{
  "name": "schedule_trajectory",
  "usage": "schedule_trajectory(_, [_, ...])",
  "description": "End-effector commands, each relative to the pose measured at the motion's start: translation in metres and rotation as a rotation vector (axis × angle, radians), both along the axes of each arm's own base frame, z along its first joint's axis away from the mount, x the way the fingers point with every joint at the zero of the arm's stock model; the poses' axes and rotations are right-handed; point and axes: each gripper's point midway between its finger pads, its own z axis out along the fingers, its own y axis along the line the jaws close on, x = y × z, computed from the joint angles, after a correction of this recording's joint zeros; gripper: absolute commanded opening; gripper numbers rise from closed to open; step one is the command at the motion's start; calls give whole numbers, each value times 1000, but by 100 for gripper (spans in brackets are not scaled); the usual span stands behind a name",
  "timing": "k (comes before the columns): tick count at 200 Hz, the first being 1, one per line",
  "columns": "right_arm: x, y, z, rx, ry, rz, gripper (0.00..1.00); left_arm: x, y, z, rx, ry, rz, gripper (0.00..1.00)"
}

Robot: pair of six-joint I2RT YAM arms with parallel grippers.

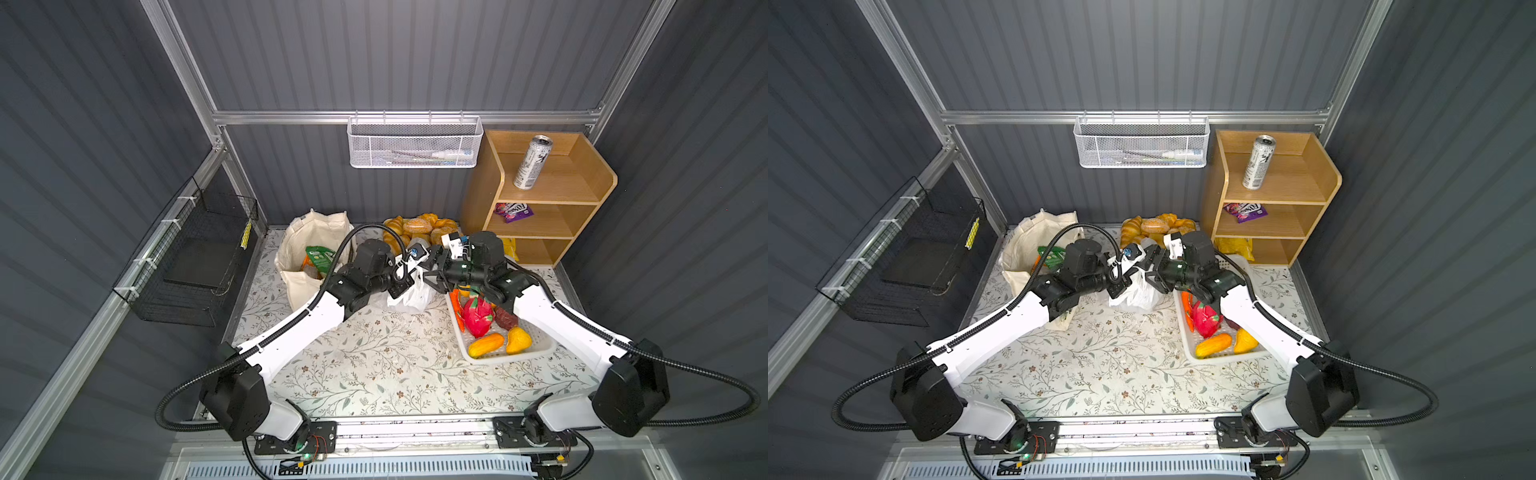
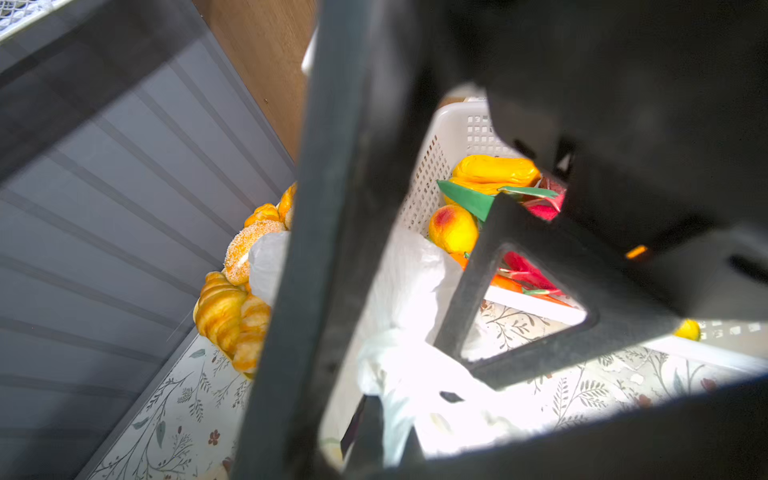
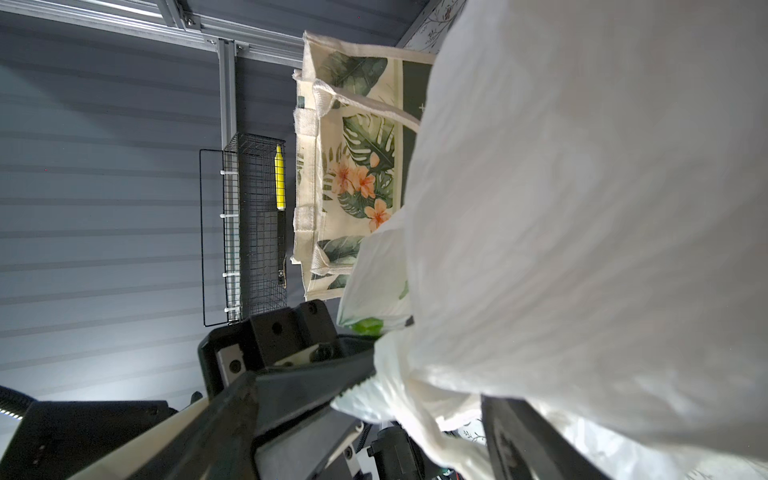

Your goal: Place the mixed food into the grocery bags and tie them

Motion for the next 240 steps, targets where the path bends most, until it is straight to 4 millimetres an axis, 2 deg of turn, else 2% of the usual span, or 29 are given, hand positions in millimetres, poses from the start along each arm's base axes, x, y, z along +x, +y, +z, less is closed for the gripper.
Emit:
schedule_trajectory(1, [-6, -2, 14, 24, -33, 10, 84, -4, 1, 5, -16, -20, 3, 0])
schedule_trajectory(27, [-3, 1, 14, 29, -34, 18, 84, -4, -1, 6, -41, -32, -1, 0])
schedule_trajectory(98, [11, 9, 21, 35, -46, 14, 84, -19, -9, 21, -177, -55, -68, 0])
schedule_trajectory(159, [12, 19, 16, 36, -37, 43, 77, -16, -14, 26, -189, -68, -78, 0])
schedule_trajectory(184, [17, 22, 13, 33, -34, 39, 65, -20, -17, 23, -183, -58, -115, 0])
schedule_trajectory(240, [30, 26, 7, 27, -33, 25, 24, -31, -20, 22, -171, -19, -166, 0])
